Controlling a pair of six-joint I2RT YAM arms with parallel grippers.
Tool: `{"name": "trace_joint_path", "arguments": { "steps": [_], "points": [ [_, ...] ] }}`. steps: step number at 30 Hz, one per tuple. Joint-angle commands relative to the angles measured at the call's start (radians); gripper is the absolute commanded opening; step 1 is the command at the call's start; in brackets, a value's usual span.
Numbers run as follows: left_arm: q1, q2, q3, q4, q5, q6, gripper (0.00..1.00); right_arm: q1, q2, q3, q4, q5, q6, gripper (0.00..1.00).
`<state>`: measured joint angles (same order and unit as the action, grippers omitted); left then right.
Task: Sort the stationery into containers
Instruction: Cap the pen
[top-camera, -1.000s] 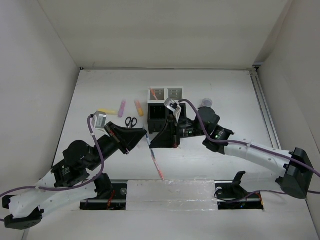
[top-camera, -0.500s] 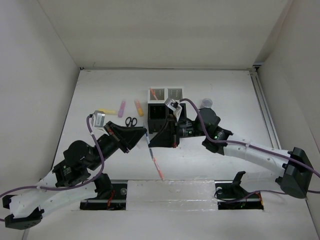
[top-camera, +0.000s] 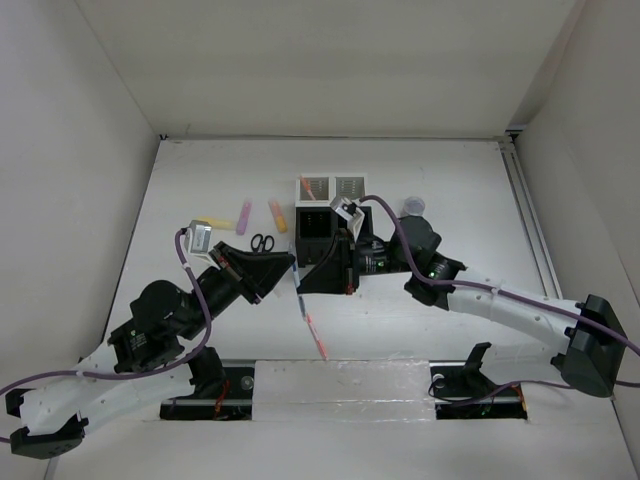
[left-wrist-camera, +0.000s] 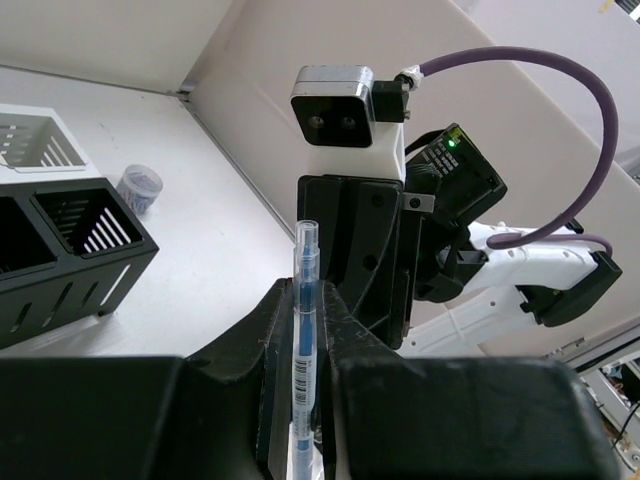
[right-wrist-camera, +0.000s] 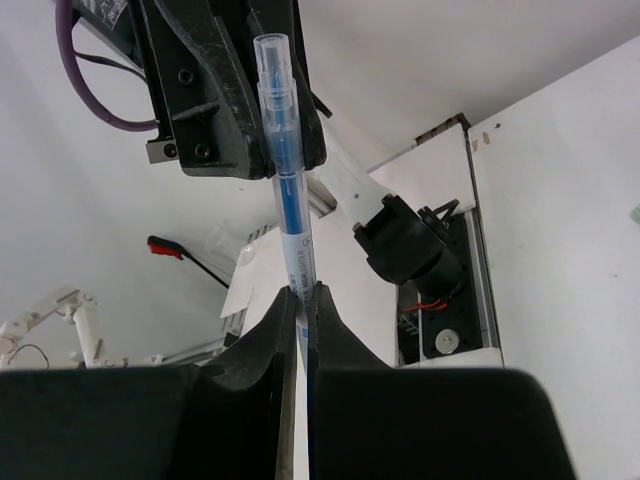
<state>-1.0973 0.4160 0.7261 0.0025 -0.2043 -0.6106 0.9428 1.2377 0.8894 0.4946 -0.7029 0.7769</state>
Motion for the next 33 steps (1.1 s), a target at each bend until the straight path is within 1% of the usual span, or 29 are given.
{"name": "trace_joint_path", "arguments": {
  "steps": [1,10,11,12,14,15,18,23,29,33],
  "points": [
    [-0.016,0.023,-0.04,-0.081,0.128,-0.025,0.0,-0.047,-0.003,0.079,0.156,0.16,0.025,0.0],
    [-0.016,0.023,-0.05,-0.09,0.108,-0.025,0.0,-0.065,0.009,0.097,0.156,0.14,0.045,0.0],
    [-0.016,0.023,-0.041,-0.099,0.108,-0.025,0.0,-0.065,0.019,0.097,0.156,0.14,0.036,0.0],
    [-0.016,0.023,-0.04,-0.099,0.097,-0.025,0.0,-0.037,0.019,0.097,0.147,0.131,0.016,0.0],
    [-0.016,0.023,-0.016,-0.122,0.069,-0.035,0.0,-0.012,0.04,0.106,0.119,0.12,-0.054,0.0],
    [-0.016,0.011,0.004,-0.122,0.06,-0.035,0.0,0.0,0.04,0.106,0.119,0.082,-0.073,0.0],
    [-0.016,0.01,0.05,-0.122,0.06,-0.022,0.0,0.03,0.065,0.106,0.119,0.056,-0.107,0.0],
    [-0.016,0.03,0.064,-0.145,0.069,0.002,0.0,0.03,0.074,0.095,0.119,0.079,-0.126,0.0],
    [-0.016,0.011,-0.007,-0.133,0.089,-0.02,0.0,0.017,0.054,0.086,0.119,0.114,-0.108,0.0],
    [-0.016,0.001,-0.007,-0.144,0.098,-0.031,0.0,0.008,0.045,0.086,0.119,0.137,-0.088,0.0]
  ]
}}
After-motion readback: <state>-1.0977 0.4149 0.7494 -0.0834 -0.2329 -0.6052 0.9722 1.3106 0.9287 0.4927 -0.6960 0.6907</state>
